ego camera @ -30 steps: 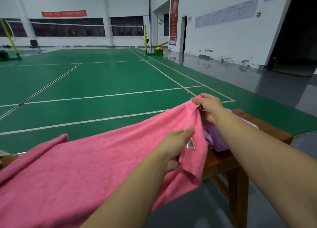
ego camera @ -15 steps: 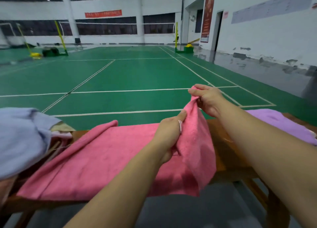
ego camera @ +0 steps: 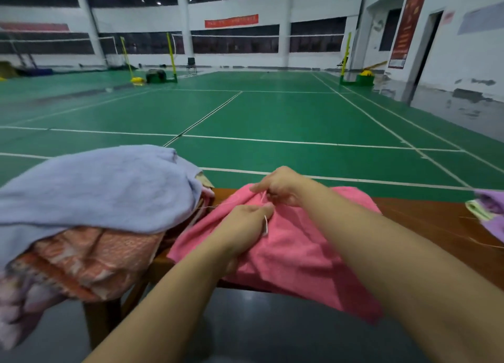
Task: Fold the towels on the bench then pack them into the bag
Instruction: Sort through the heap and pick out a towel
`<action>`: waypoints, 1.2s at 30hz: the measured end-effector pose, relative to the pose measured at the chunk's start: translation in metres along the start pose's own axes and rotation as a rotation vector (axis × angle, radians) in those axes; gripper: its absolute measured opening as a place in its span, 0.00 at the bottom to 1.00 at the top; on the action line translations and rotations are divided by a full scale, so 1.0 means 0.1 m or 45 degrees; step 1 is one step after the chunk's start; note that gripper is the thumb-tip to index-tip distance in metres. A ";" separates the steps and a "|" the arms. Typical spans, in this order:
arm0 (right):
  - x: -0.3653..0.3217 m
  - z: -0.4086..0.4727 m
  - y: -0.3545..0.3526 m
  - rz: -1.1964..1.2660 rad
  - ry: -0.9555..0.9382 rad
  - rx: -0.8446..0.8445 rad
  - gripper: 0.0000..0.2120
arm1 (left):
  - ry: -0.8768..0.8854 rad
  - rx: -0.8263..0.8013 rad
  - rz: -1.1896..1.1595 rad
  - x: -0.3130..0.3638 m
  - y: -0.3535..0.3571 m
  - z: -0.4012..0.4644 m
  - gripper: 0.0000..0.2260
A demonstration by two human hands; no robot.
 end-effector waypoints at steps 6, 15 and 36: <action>0.05 0.24 0.31 0.000 -0.047 0.200 0.12 | -0.060 0.126 0.093 -0.29 -0.50 0.04 0.22; -0.17 0.51 0.57 0.045 -0.218 0.211 0.34 | 0.024 0.417 0.686 -0.32 -1.02 0.05 0.19; 0.71 -0.95 -1.60 -1.428 0.387 0.498 0.37 | -0.063 0.217 1.307 -0.28 -0.79 0.96 0.20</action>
Point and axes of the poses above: each hand's wrist, its own z-axis towards the middle knuckle, its own y-axis out of the palm, x = y × z, the point moved 6 cm from there along z, towards the middle knuckle, and after that the axes turned 6 degrees about y, right-handed, at the moved point
